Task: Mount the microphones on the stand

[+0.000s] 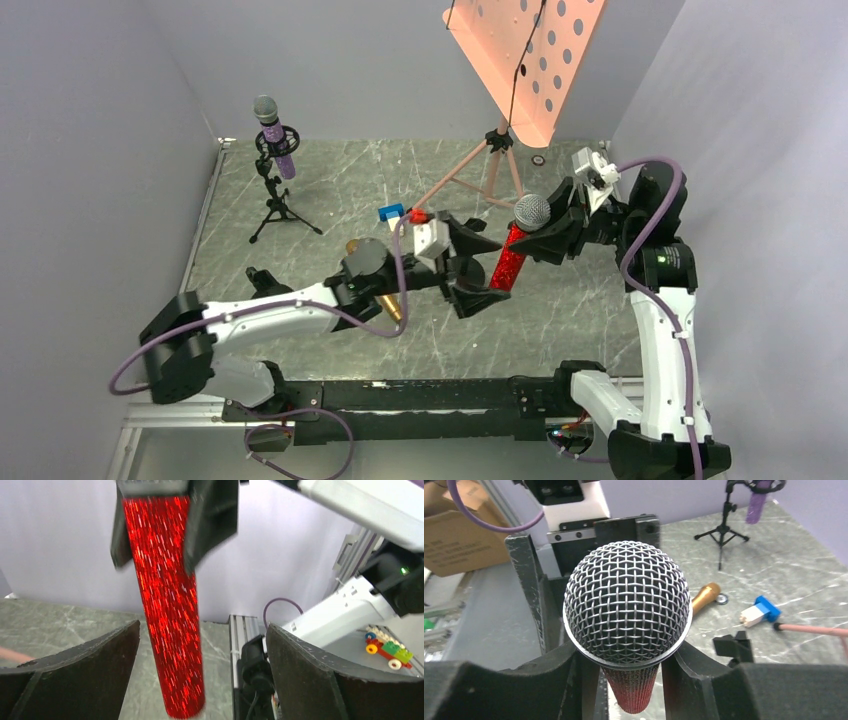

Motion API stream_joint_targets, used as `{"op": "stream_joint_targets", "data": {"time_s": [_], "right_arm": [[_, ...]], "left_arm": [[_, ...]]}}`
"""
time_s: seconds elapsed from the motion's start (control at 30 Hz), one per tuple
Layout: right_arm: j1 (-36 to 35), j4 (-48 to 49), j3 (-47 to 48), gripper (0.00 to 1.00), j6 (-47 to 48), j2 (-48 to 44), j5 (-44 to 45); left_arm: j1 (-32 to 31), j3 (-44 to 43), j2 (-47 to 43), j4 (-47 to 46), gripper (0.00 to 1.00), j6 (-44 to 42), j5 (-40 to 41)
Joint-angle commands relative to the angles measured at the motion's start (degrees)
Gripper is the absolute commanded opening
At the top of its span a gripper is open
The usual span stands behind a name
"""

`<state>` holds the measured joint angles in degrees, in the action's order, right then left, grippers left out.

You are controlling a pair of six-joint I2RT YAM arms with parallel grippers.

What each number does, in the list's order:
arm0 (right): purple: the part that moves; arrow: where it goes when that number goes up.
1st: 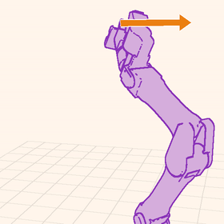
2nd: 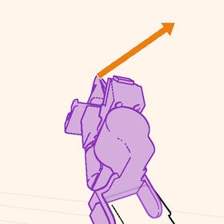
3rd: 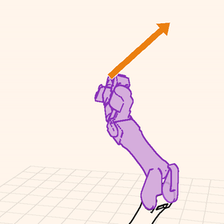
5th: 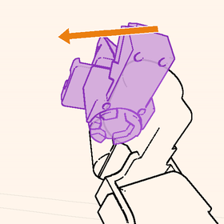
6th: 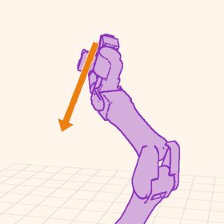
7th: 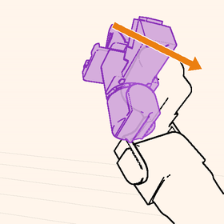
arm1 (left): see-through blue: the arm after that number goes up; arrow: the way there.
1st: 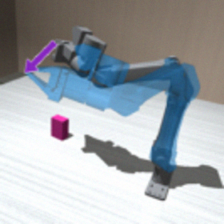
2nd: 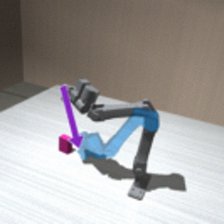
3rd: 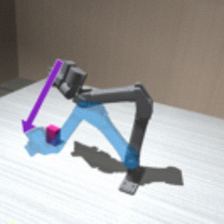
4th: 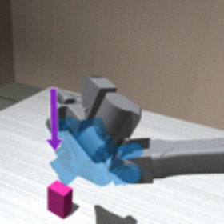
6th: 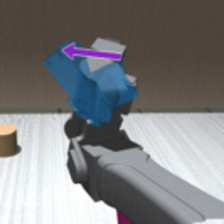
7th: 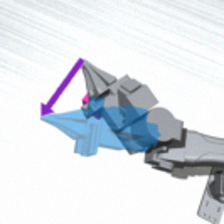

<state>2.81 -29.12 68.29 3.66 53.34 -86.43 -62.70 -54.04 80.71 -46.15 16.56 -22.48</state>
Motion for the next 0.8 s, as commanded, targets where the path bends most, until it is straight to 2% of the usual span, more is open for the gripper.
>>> {"op": "stream_joint_targets", "data": {"time_s": [0.0, 0.13, 0.23, 0.33, 0.43, 0.53, 0.77], "right_arm": [[0.41, -12.36, 7.31, 0.04, 15.19, 1.31, 3.62], [0.38, -15.26, 6.89, 0.04, 20.64, 1.45, 6.14], [0.53, -16.85, 4.8, 0.04, 24.05, 1.22, 6.86], [0.83, -15.79, 1.78, 0.04, 24.96, 0.45, 7.22], [1.29, -16.02, 0.07, 0.05, 26.29, -0.39, 7.46], [1.58, -16.37, -1.12, 0.05, 26.89, -1.17, 7.34], [2.01, -16.51, -1.84, 0.05, 27.36, -1.06, 6.34]], "left_arm": [[1.16, 9.64, -10.21, -2.85, 0.99, -3.78, 2.41], [5.17, 23.78, -19.55, -6.37, 0.99, -7.32, 6.83], [12.28, 26.54, -22.61, -2.1, 0.99, -13.65, -2.26], [17.05, 23.38, -21.51, 7.52, 0.99, -22.31, -5.82], [20.56, 19.83, -16.61, 9.9, 0.99, -27.62, -9.5], [22.8, 15.12, -9.89, 9.39, 0.99, -28.2, -12.78], [23.11, 2.35, 3.92, 9.77, 0.99, -27.32, -21.12]]}}
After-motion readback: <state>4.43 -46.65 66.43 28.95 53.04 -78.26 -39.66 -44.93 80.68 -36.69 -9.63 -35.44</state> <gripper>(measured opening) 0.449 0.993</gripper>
